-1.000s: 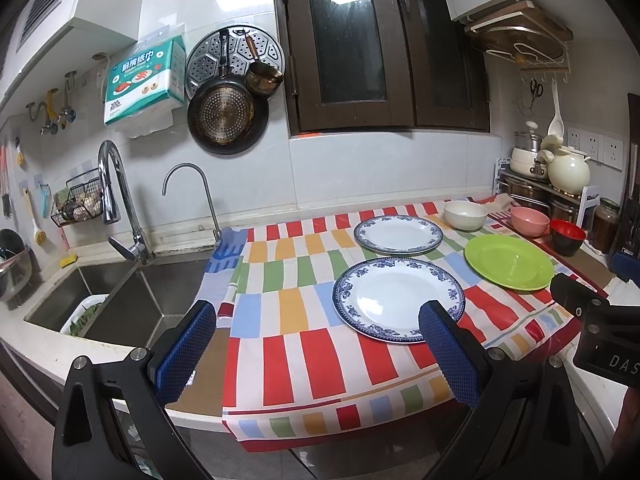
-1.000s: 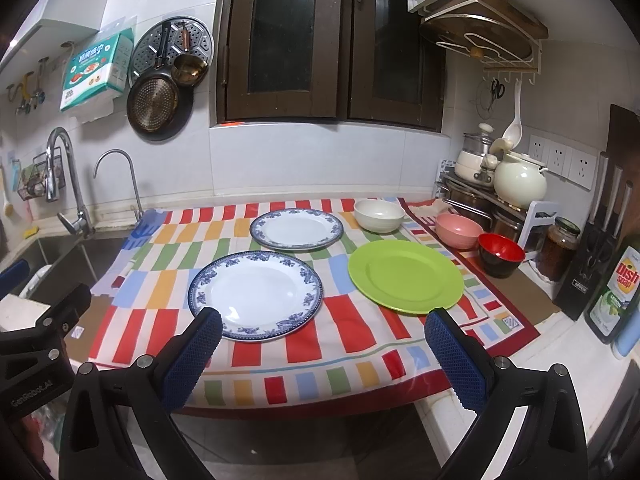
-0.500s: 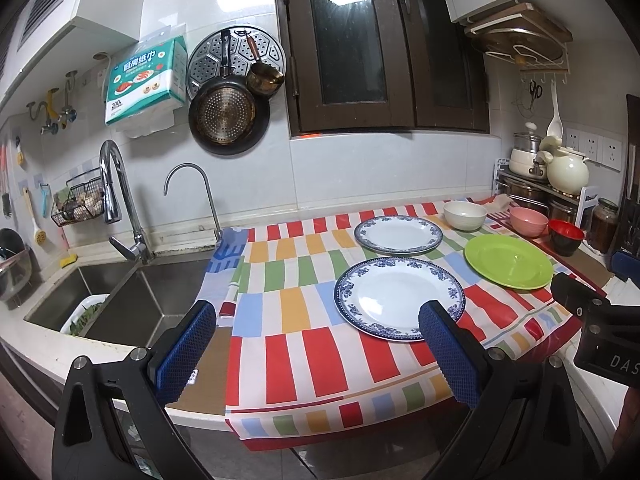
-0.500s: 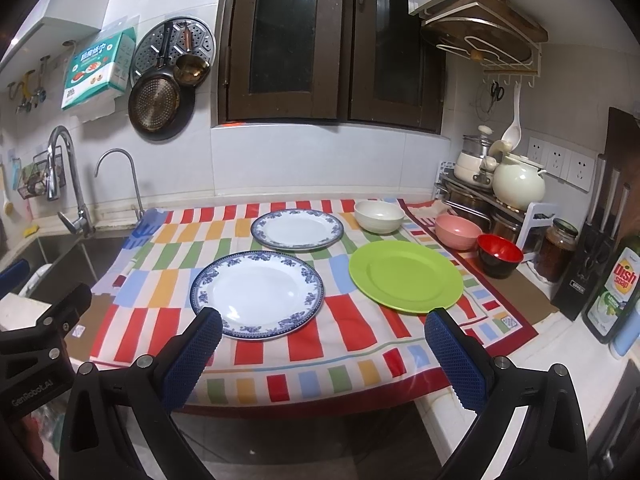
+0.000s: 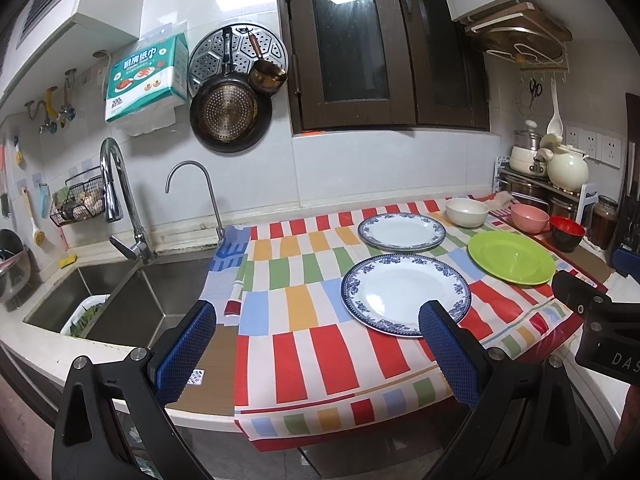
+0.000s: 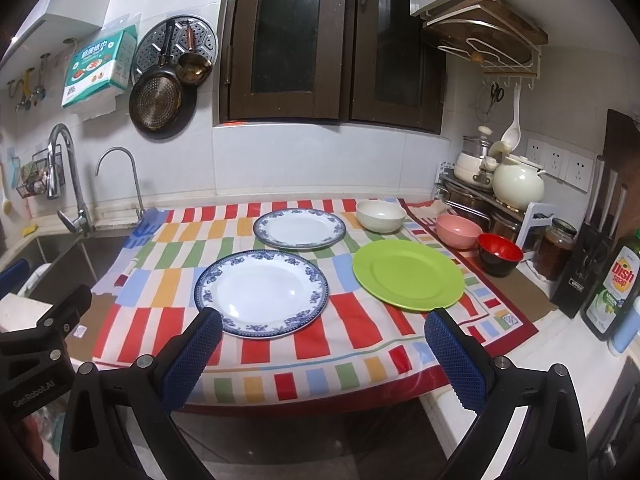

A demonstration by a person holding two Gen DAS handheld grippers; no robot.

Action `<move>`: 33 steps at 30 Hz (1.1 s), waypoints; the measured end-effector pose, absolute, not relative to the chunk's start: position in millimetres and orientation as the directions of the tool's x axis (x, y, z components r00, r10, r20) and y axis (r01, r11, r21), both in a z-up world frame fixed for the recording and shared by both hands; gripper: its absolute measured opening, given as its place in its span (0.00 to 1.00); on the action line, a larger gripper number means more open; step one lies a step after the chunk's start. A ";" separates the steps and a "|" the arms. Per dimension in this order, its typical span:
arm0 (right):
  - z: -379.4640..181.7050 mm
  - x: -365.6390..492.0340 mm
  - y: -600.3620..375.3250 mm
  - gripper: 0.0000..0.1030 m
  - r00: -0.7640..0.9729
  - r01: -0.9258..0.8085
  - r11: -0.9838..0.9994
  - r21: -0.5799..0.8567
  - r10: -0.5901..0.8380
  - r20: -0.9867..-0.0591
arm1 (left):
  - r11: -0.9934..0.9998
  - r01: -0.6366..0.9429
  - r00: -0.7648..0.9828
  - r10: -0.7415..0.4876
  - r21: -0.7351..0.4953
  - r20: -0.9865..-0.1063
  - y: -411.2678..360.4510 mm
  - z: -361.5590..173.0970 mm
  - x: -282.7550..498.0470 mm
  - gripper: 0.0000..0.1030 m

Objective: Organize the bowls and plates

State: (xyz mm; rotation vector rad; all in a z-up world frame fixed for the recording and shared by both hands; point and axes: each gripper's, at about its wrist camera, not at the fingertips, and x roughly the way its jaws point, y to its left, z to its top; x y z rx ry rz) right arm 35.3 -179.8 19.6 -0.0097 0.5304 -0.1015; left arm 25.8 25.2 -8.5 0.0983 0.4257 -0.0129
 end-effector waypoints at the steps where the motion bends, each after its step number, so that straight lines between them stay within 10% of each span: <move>1: 18.9 37.4 -179.2 0.99 0.857 0.095 0.995 -0.036 -0.100 -0.505 | 0.995 0.035 0.909 0.008 0.094 -0.417 27.0 -9.8 26.4 1.00; 33: -36.9 195.6 -195.6 0.97 0.791 -0.049 0.998 -0.040 0.014 -0.612 | 0.989 -0.066 0.792 0.133 0.133 -0.595 -3.0 -52.9 180.5 0.97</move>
